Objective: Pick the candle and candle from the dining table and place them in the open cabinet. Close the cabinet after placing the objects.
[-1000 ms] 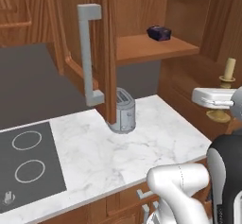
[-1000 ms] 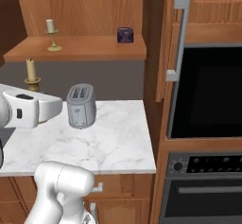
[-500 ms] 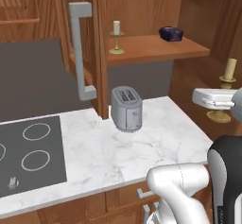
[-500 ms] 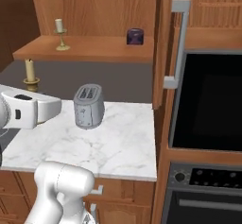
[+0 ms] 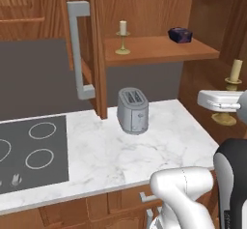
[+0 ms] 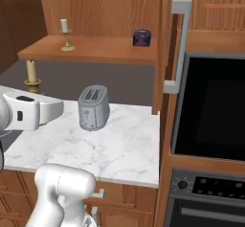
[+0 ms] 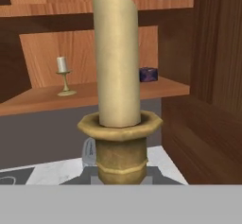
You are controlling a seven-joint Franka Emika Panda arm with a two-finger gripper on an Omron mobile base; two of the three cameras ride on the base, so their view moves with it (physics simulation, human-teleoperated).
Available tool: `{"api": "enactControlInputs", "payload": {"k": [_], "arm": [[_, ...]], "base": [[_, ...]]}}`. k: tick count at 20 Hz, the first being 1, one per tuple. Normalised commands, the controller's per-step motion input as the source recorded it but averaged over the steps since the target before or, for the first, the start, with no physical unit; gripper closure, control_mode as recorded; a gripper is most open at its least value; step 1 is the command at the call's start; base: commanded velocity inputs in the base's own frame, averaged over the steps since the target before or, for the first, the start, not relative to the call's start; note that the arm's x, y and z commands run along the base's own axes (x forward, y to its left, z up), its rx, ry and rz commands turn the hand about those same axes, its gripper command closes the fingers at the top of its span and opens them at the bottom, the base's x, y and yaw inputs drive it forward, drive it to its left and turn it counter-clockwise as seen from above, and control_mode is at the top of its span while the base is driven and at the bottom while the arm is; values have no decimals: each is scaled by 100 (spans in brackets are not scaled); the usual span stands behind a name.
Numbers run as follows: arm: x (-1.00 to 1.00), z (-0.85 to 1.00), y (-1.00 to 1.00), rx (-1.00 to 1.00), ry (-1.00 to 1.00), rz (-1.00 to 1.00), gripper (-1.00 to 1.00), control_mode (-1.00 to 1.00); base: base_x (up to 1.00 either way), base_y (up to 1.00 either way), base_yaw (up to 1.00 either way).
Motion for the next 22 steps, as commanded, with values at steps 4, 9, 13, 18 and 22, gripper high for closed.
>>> {"api": "enactControlInputs", "payload": {"k": [4,9,13,18,22], "arm": [[0,0,0,0,0,0,100,100],[0,0,0,0,0,0,100,100],[0,0,0,0,0,0,100,100],[0,0,0,0,0,0,100,100],[0,0,0,0,0,0,100,100]], "base": [[100,-9,12],[100,-11,13],[100,6,-1],[100,23,-17],[88,3,-4]]}}
